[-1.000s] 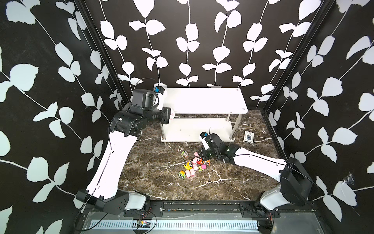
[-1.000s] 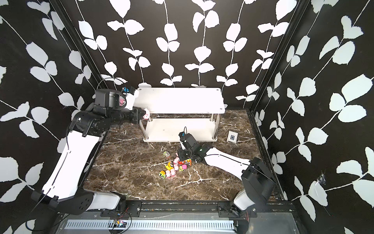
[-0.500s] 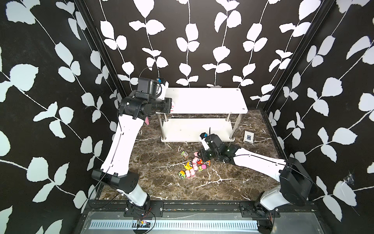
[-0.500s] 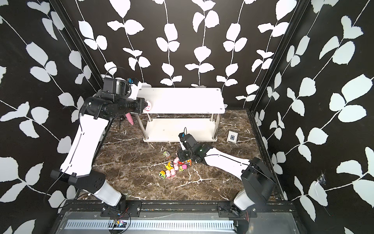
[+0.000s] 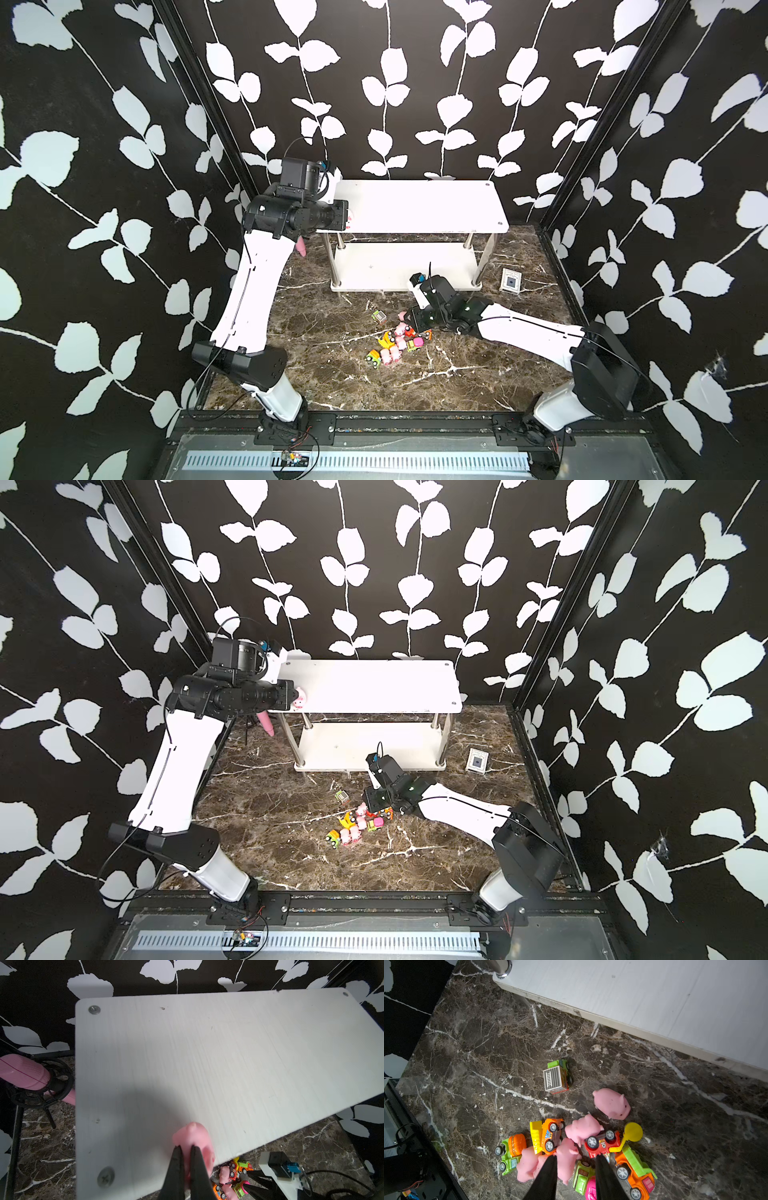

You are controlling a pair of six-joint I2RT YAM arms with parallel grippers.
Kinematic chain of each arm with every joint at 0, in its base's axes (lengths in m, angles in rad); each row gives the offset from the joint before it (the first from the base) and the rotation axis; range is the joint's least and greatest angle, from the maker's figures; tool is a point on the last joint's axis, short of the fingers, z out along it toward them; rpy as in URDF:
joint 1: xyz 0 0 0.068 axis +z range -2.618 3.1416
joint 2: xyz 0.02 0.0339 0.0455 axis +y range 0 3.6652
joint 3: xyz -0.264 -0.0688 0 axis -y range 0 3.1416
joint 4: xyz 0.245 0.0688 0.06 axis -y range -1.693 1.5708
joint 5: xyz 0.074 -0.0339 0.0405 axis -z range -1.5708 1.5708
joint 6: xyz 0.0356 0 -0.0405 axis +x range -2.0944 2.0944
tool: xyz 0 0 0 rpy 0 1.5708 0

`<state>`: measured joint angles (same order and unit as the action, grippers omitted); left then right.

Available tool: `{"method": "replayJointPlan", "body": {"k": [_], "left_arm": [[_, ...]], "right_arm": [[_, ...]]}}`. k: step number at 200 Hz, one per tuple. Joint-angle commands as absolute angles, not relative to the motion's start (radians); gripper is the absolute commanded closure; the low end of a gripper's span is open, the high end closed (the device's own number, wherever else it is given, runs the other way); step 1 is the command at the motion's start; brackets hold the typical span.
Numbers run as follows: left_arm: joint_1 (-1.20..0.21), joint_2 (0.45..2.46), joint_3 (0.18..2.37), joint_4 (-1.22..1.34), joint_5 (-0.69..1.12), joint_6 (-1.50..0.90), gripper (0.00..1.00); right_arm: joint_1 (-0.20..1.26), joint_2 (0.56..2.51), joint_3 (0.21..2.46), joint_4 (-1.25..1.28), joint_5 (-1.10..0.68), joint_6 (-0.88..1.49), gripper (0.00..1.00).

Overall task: Organize plastic toys on shelves
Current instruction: Place the plastic toy on the shelf.

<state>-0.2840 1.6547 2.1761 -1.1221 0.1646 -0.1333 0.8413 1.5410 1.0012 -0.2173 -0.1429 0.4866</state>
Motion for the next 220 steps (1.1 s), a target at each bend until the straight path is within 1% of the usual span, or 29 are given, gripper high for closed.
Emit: {"method": "replayJointPlan", "body": {"k": [1, 69, 77, 90, 100, 106, 129, 141, 220], "left_arm": [[-0.266, 1.668, 2.217, -1.150, 0.176, -0.115, 1.00], [-0.253, 1.714, 2.227, -1.153, 0.192, -0.115, 1.00], [-0.253, 1.718, 2.227, -1.154, 0.190, -0.115, 0.90], [-0.252, 1.719, 2.226, -1.151, 0.187, -0.116, 0.81], [-0.252, 1.719, 2.226, -1.147, 0.188, -0.119, 0.72], [-0.252, 1.719, 2.227, -1.144, 0.188, -0.122, 0.69], [-0.252, 1.716, 2.232, -1.135, 0.189, -0.127, 0.65], [-0.252, 1.715, 2.238, -1.132, 0.184, -0.127, 0.60], [-0.248, 1.677, 2.263, -1.149, 0.154, -0.114, 0.51]], "right_arm": [[0.836, 1.555, 0.979, -0.186, -0.150, 0.492, 0.66], [0.836, 1.566, 0.977, -0.180, -0.156, 0.499, 0.65], [0.836, 1.566, 0.976, -0.178, -0.158, 0.500, 0.65], [0.836, 1.566, 0.975, -0.175, -0.158, 0.502, 0.65], [0.836, 1.568, 0.972, -0.175, -0.158, 0.503, 0.64], [0.837, 1.568, 0.972, -0.175, -0.158, 0.503, 0.64], [0.836, 1.568, 0.971, -0.173, -0.158, 0.503, 0.64], [0.836, 1.566, 0.971, -0.174, -0.159, 0.502, 0.64], [0.836, 1.560, 0.970, -0.175, -0.162, 0.499, 0.63]]}}
